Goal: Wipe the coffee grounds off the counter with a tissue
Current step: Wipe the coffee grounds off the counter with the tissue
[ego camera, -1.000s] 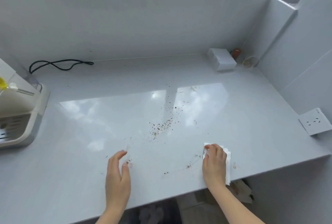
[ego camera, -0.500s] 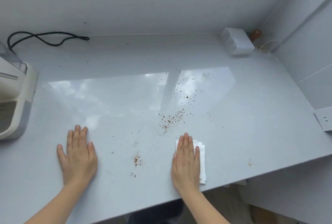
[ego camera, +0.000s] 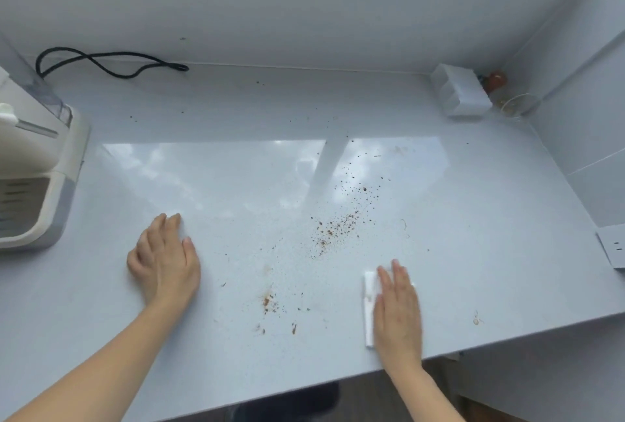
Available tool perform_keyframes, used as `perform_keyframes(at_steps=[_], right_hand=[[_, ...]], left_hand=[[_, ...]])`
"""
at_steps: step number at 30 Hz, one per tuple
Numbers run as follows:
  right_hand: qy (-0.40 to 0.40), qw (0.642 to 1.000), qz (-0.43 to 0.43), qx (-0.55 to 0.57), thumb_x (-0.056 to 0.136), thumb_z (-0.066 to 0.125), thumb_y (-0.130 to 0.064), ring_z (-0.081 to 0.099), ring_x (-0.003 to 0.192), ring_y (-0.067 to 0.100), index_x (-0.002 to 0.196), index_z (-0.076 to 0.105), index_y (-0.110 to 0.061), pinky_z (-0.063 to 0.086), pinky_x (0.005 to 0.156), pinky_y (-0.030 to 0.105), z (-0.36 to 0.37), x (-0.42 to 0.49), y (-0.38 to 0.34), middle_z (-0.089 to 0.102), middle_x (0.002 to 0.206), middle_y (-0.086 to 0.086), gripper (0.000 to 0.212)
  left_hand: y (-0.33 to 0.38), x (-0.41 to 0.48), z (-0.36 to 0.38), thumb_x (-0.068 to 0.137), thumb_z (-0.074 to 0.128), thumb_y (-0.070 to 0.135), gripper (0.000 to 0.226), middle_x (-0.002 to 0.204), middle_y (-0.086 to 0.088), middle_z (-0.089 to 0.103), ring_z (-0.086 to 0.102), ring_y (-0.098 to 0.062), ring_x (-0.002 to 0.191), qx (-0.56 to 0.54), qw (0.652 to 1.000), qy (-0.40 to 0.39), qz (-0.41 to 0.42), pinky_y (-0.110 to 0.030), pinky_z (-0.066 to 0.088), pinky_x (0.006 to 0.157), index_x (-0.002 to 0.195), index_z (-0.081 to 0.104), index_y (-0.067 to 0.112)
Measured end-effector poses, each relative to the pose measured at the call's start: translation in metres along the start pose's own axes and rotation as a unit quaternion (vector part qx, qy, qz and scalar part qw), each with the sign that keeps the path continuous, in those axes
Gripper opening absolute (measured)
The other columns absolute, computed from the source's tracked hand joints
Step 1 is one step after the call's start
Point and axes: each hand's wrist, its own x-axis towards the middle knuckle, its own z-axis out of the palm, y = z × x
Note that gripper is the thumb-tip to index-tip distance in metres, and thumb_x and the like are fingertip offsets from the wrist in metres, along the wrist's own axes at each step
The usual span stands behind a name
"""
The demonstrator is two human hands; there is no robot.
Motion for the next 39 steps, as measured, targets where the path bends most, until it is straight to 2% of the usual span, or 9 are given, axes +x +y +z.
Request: perform_keyframes(at_steps=[4, 8, 12, 18, 23, 26, 29, 32, 39], right_hand=[[0.001, 0.992, 0.119, -0.05, 0.1, 0.025, -0.026, -0.002, 0.147, 0.015, 0.15, 0.002, -0.012, 0.001, 0.121, 0.039, -0.009, 0.033, 0.044, 0.001, 0.161, 0.004, 0.056], [0.006, 0.987, 0.137, -0.082, 0.1, 0.019, -0.031, -0.003, 0.148, 0.017, 0.15, -0.004, -0.01, 0.001, 0.12, 0.041, -0.011, 0.09, 0.053, -0.003, 0.161, 0.006, 0.059], [-0.013, 0.993, 0.072, -0.09, 0.1, 0.02, -0.03, -0.004, 0.148, 0.017, 0.15, -0.004, -0.009, 0.0, 0.12, 0.04, -0.008, 0.146, 0.037, -0.004, 0.161, 0.006, 0.059], [-0.054, 0.99, -0.098, -0.089, 0.099, 0.017, -0.033, -0.008, 0.147, 0.015, 0.149, -0.007, -0.011, -0.005, 0.119, 0.037, 0.011, 0.166, -0.023, -0.009, 0.16, 0.004, 0.059], [-0.091, 0.974, -0.197, -0.064, 0.098, 0.013, -0.036, -0.016, 0.146, 0.014, 0.149, -0.011, -0.012, -0.01, 0.119, 0.037, 0.027, 0.12, -0.064, -0.017, 0.157, 0.002, 0.061], [-0.101, 0.97, -0.223, -0.008, 0.1, 0.018, -0.034, -0.018, 0.145, 0.01, 0.146, -0.017, -0.017, -0.01, 0.119, 0.034, 0.022, 0.104, -0.069, -0.02, 0.156, -0.003, 0.06], [-0.08, 0.976, -0.188, 0.072, 0.1, 0.029, -0.025, -0.01, 0.146, 0.007, 0.146, -0.014, -0.018, -0.007, 0.119, 0.028, 0.008, 0.096, -0.046, -0.013, 0.157, -0.006, 0.062], [-0.039, 0.986, -0.157, 0.041, 0.098, 0.027, -0.024, 0.001, 0.147, 0.011, 0.148, -0.003, -0.013, 0.001, 0.12, 0.032, 0.0, 0.091, 0.003, -0.003, 0.158, -0.002, 0.06], [-0.018, 0.997, 0.031, -0.069, 0.101, 0.025, -0.028, 0.006, 0.148, 0.023, 0.149, 0.004, -0.005, 0.008, 0.119, 0.045, -0.022, 0.189, 0.059, 0.005, 0.161, 0.011, 0.058]], left_hand=[[0.006, -0.006, 0.015, 0.095, 0.035, 0.018, 0.052, 0.158, -0.004, 0.02, 0.016, -0.021, 0.145, 0.03, 0.999, -0.02, 0.004, -0.049, 0.007, 0.114, 0.146, 0.025, 0.014], [0.002, -0.002, 0.02, 0.096, 0.032, 0.02, 0.054, 0.16, -0.001, 0.014, 0.009, -0.017, 0.147, 0.038, 0.999, -0.026, 0.004, -0.047, 0.002, 0.116, 0.148, 0.019, 0.015], [0.005, -0.003, 0.02, 0.096, 0.033, 0.019, 0.054, 0.159, -0.001, 0.015, 0.01, -0.017, 0.147, 0.05, 0.999, -0.022, -0.003, -0.046, 0.002, 0.117, 0.148, 0.02, 0.015], [0.006, -0.002, 0.018, 0.096, 0.033, 0.019, 0.052, 0.159, 0.001, 0.018, 0.01, -0.013, 0.147, 0.032, 0.999, -0.009, -0.006, -0.042, -0.001, 0.117, 0.147, 0.024, 0.017], [0.017, -0.018, 0.015, 0.096, 0.035, 0.011, 0.044, 0.155, -0.003, 0.03, 0.019, -0.015, 0.145, -0.075, 0.996, 0.038, -0.041, -0.034, 0.005, 0.12, 0.14, 0.039, 0.01], [0.022, -0.038, 0.014, 0.095, 0.035, 0.008, 0.044, 0.155, -0.003, 0.029, 0.024, -0.019, 0.143, -0.143, 0.986, 0.062, -0.061, -0.034, 0.006, 0.12, 0.139, 0.039, 0.012], [0.005, -0.056, 0.01, 0.094, 0.039, 0.012, 0.046, 0.158, -0.002, 0.021, 0.019, -0.019, 0.144, -0.074, 0.989, 0.082, -0.102, -0.039, 0.0, 0.117, 0.14, 0.033, 0.016], [-0.011, -0.076, 0.012, 0.096, 0.036, 0.019, 0.052, 0.16, -0.002, 0.014, 0.009, -0.018, 0.147, 0.002, 0.978, 0.054, -0.201, -0.049, 0.002, 0.116, 0.146, 0.024, 0.015], [-0.013, -0.078, 0.02, 0.087, 0.018, 0.033, 0.061, 0.158, -0.007, 0.019, 0.012, -0.023, 0.146, 0.037, 0.98, 0.053, -0.186, -0.047, 0.006, 0.116, 0.145, 0.023, 0.013]])
